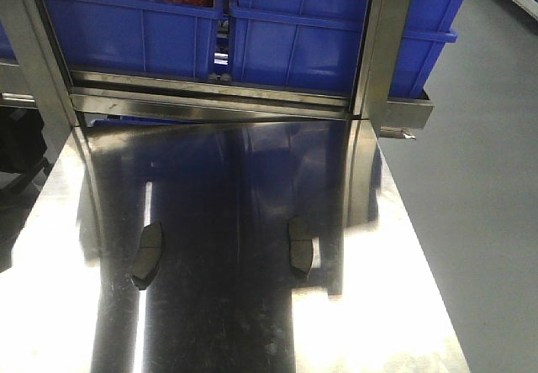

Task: Move and align brake pads A on conveyor
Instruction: 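Reach the left gripper over the brake pad nearest the left arm, then lower the open left gripper around the brake pad and close it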

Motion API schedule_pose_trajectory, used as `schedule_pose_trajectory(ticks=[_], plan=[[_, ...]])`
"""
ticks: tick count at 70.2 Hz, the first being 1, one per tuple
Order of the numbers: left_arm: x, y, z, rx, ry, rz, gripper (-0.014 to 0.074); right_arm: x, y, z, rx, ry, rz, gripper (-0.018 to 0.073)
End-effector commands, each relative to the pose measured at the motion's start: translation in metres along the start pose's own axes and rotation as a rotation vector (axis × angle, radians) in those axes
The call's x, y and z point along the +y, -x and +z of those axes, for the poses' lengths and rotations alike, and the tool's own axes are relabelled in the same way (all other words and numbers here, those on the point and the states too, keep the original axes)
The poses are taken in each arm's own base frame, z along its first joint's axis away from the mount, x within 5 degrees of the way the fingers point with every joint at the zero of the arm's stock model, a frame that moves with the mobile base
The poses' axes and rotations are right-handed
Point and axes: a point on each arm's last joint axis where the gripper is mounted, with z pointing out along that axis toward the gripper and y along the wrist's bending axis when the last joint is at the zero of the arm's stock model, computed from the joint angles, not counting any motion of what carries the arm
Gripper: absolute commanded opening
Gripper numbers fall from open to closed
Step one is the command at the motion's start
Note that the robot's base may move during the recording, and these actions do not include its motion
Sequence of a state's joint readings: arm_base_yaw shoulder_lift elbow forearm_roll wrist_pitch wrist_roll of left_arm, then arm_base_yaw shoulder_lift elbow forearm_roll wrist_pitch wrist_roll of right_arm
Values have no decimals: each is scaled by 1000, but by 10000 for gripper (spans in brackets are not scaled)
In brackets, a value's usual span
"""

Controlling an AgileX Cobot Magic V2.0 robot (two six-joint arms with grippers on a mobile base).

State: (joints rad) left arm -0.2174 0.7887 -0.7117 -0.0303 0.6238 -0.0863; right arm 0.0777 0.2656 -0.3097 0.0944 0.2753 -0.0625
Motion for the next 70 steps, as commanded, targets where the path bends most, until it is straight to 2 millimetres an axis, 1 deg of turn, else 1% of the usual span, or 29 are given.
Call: schedule_pose_trajectory(ticks=[1,6,11,16,24,39,52,70], plan=[[-8,24,9,-42,-65,-2,408,0,16,-1,-95,-9,-5,536],[-14,31,25,3,-111,-1,408,0,16,-1,-95,-9,-5,536],[-16,34,43,56,-135,18,408,0,16,-1,-95,-9,-5,536],[-17,37,59,101,-138,28,408,0,16,-1,-95,-9,-5,536],[-18,40,80,152,-131,32,408,0,16,-1,-95,-9,-5,536],[-42,51,116,220,-156,124,408,0,16,-1,-95,-9,-5,536],[-41,50,152,309,-48,50,408,0,16,-1,-95,-9,-5,536],[-44,46,192,403,-30,8,412,0,16,-1,-95,-9,-5,536]])
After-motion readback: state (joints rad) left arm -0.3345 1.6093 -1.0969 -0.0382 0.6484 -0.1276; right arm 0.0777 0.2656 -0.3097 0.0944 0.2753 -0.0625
